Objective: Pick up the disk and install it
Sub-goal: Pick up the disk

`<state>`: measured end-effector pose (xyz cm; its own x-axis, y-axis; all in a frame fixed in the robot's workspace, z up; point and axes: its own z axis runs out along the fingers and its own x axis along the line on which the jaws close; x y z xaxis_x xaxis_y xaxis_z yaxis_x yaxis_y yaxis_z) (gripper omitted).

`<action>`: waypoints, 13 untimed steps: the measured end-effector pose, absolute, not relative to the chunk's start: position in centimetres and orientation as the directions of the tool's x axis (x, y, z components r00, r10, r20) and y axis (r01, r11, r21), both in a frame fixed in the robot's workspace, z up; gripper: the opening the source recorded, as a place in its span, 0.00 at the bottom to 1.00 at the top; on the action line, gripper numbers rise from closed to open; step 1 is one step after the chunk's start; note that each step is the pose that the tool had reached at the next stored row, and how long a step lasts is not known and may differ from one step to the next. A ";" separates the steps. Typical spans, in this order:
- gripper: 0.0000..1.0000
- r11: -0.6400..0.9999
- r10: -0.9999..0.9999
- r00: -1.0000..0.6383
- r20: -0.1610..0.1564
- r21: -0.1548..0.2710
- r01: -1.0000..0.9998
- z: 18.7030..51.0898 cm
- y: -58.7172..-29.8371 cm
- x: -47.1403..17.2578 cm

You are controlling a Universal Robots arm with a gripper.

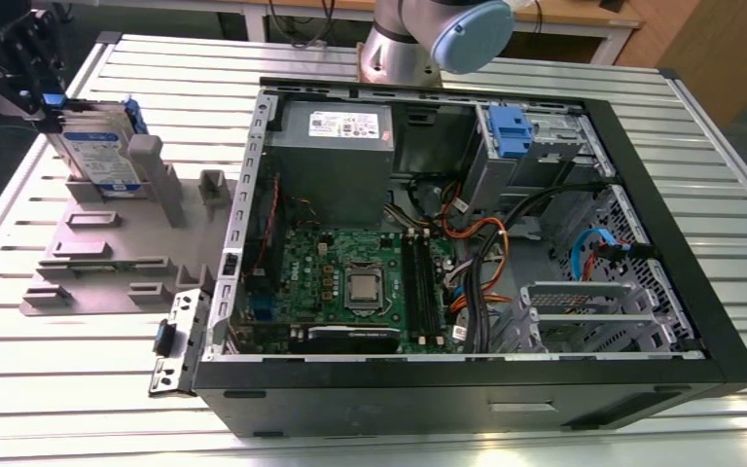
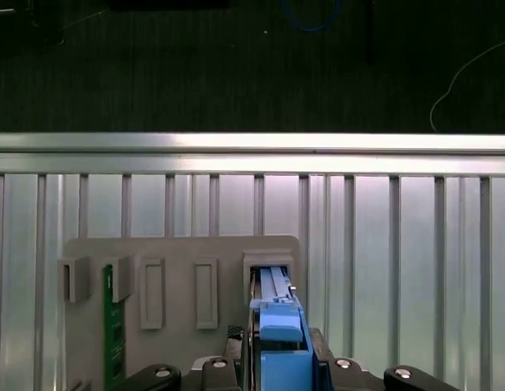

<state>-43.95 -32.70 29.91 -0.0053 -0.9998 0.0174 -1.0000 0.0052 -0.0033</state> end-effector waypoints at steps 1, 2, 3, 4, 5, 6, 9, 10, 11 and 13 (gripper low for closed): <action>0.42 0.005 -1.000 -0.005 0.017 -0.003 -1.000 29.8 -32.7 -44.0; 0.42 0.005 -1.000 -0.005 0.016 -0.003 -1.000 29.8 -32.7 -44.0; 0.42 0.005 -1.000 -0.005 0.013 -0.003 -1.000 29.8 -32.7 -44.0; 0.42 0.005 -1.000 -0.005 0.010 -0.003 -1.000 29.7 -32.7 -44.0; 0.42 0.005 -1.000 -0.005 0.008 -0.003 -1.000 29.7 -32.7 -44.0; 0.42 0.005 -1.000 -0.005 0.006 -0.003 -1.000 29.7 -32.6 -44.0; 0.42 0.005 -1.000 -0.005 0.005 -0.003 -1.000 29.7 -32.6 -44.0; 0.42 0.005 -1.000 -0.005 0.005 -0.003 -1.000 29.7 -32.6 -44.0; 0.44 0.005 -1.000 -0.005 0.005 -0.003 -1.000 29.6 -32.6 -44.0; 0.49 0.005 -1.000 -0.005 0.005 -0.004 -1.000 29.6 -32.6 -44.0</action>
